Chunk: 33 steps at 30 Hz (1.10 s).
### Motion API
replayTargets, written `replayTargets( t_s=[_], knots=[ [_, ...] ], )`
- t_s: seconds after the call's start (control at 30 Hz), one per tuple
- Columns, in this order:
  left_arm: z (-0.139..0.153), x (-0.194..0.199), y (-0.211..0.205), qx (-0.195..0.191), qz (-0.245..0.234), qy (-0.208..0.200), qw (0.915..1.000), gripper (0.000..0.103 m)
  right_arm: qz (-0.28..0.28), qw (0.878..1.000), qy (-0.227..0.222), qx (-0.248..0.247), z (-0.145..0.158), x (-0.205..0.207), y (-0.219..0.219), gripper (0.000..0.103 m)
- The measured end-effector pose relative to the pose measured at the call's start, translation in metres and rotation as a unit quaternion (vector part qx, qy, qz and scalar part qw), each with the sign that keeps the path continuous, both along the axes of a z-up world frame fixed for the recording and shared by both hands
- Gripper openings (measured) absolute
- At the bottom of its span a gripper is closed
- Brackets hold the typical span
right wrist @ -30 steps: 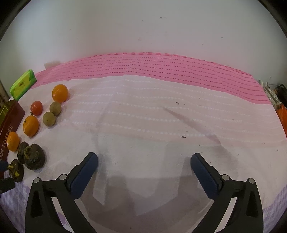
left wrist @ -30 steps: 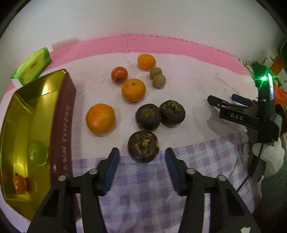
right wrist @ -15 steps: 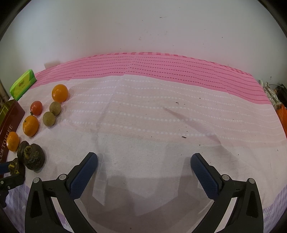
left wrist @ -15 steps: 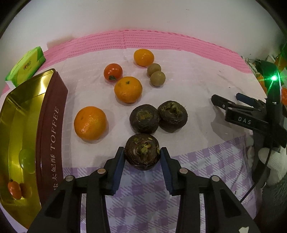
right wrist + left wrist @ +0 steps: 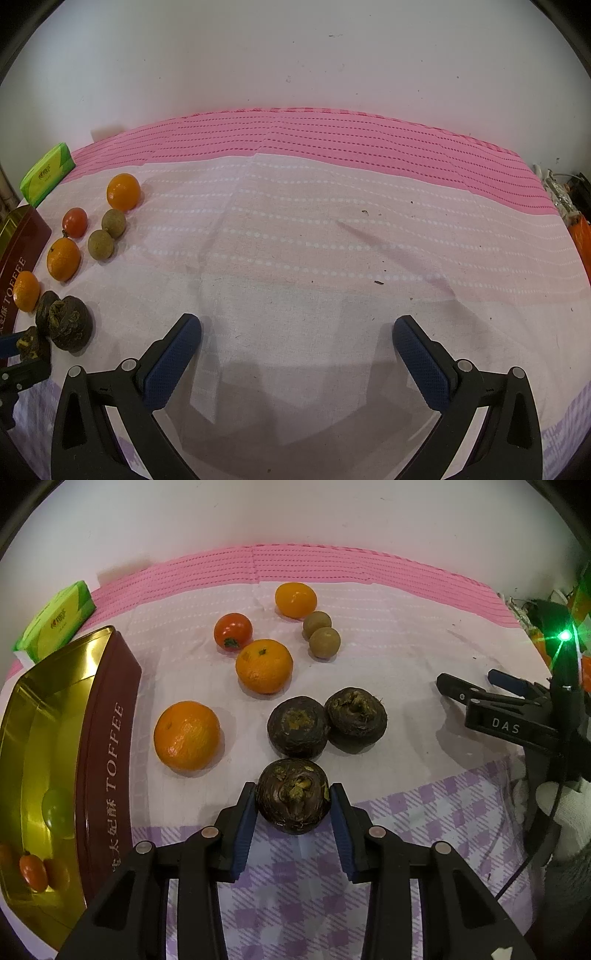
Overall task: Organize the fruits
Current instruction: 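Carry the dark brown fruit into the tin with the left tool while the right tool grasps another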
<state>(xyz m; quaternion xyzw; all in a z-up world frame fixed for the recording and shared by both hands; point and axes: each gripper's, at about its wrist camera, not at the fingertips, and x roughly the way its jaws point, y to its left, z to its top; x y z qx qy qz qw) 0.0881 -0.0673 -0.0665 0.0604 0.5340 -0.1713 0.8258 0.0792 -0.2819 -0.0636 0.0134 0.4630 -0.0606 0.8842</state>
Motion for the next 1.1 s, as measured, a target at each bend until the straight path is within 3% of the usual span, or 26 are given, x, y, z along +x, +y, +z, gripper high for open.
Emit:
replayTargets(
  t_s=[0.47, 0.8, 1.1],
  knots=[
    [0.037, -0.015, 0.018, -0.008, 0.017, -0.039, 0.9991, 0.035, -0.001, 1.000, 0.000, 0.000, 0.000, 0.000, 0.000, 0.103],
    [0.063, -0.012, 0.067, -0.016, 0.079, -0.065, 0.9947, 0.035, -0.005, 1.000, 0.000, 0.000, -0.001, 0.001, -0.001, 0.103],
    [0.065, -0.011, 0.118, -0.001, 0.137, -0.068, 0.9882, 0.035, -0.011, 1.000, 0.001, 0.001, -0.001, 0.003, -0.001, 0.103]
  ],
)
